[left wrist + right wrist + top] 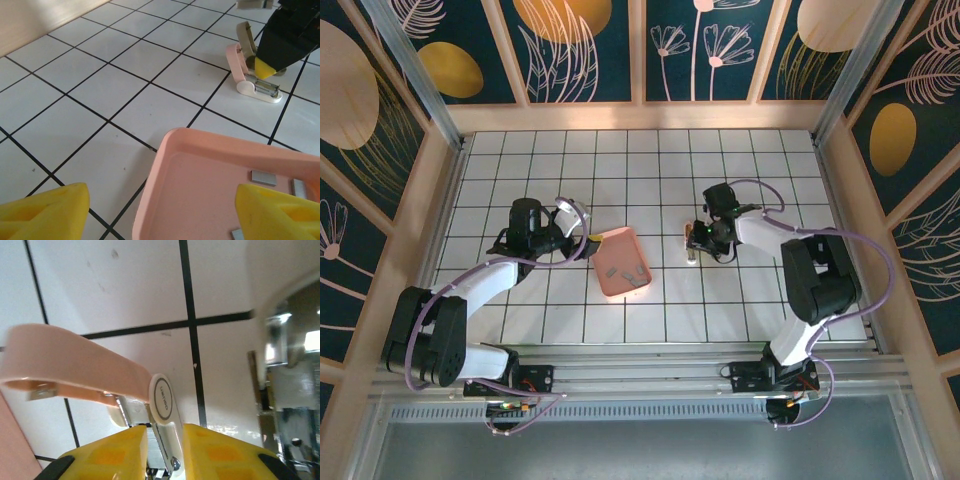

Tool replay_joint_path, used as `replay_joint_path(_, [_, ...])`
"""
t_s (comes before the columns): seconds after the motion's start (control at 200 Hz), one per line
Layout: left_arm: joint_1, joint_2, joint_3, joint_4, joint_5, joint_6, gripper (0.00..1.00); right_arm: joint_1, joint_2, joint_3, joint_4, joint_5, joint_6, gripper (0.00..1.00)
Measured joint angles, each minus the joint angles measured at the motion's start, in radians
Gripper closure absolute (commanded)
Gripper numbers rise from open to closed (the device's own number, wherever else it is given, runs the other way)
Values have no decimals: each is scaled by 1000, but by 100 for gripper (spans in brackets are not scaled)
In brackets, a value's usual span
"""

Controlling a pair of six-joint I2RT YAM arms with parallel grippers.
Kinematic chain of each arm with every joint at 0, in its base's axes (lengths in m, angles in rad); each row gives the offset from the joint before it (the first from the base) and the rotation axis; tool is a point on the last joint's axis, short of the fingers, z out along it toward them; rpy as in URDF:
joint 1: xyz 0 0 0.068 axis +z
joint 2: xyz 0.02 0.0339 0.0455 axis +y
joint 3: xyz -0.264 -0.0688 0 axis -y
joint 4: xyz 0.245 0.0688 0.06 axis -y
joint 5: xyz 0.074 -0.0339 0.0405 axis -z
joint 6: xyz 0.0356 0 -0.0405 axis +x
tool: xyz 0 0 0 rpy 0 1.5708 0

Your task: Load the staples into the stapler

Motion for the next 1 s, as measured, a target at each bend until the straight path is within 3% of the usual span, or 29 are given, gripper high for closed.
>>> replay_joint_path(0.3, [0, -9, 16, 22, -90, -222, 23, 0, -356, -157, 139, 110, 89, 73])
replay_joint_path(0.546, [0, -40, 103, -61, -214, -396, 22, 7, -500, -259, 177, 148, 229, 72])
replay_joint_path(0.791, [0, -14, 234, -206, -284, -546, 21, 84, -565, -270, 144, 167, 310, 71])
replay_joint_path(0.996, [0, 29, 275, -317, -287, -625, 21, 135, -477, -201, 111, 177, 309, 70])
